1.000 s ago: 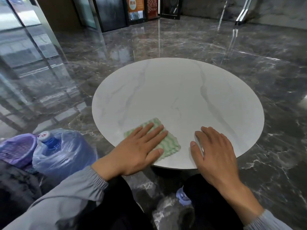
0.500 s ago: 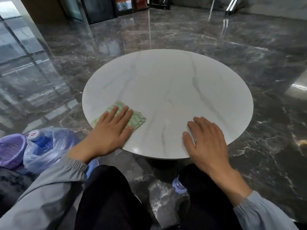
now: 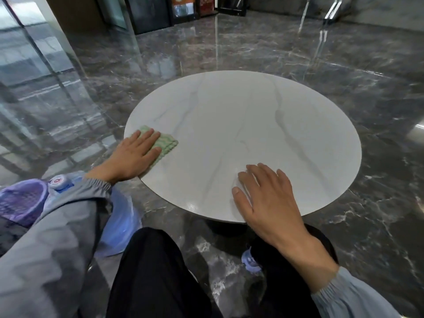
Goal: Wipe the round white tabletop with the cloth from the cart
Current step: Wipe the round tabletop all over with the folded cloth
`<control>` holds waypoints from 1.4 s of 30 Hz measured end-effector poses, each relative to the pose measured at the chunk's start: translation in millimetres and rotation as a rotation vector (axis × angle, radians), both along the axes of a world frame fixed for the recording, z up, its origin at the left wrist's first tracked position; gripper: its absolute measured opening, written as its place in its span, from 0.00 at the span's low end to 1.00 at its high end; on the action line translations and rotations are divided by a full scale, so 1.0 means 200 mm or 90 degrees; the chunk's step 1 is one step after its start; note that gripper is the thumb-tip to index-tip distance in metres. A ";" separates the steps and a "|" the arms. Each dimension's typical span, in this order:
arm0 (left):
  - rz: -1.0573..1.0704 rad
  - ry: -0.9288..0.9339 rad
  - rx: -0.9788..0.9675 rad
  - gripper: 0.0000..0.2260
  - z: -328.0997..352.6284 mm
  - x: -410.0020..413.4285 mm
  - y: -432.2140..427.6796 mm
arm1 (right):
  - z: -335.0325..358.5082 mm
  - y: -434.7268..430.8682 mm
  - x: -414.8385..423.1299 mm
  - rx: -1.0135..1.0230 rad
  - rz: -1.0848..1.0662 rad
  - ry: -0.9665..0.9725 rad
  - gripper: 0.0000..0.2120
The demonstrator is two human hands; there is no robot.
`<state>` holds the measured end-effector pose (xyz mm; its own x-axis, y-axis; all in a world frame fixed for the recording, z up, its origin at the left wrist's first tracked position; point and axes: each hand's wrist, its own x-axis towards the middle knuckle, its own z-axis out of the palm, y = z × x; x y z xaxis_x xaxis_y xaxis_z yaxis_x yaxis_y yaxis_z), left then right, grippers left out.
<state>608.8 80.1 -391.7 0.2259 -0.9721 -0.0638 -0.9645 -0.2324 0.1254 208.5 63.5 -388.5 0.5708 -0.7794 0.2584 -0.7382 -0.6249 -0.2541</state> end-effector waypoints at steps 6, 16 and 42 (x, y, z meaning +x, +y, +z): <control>0.041 0.000 0.029 0.44 0.08 -0.18 0.00 | -0.02 -0.02 0.03 0.008 0.003 -0.026 0.25; -0.262 0.028 0.057 0.29 0.10 -0.82 0.18 | -0.01 0.01 0.04 0.016 -0.046 -0.074 0.27; -0.070 -0.025 0.104 0.30 0.13 -0.23 -0.35 | 0.00 0.01 0.06 0.006 -0.048 -0.038 0.27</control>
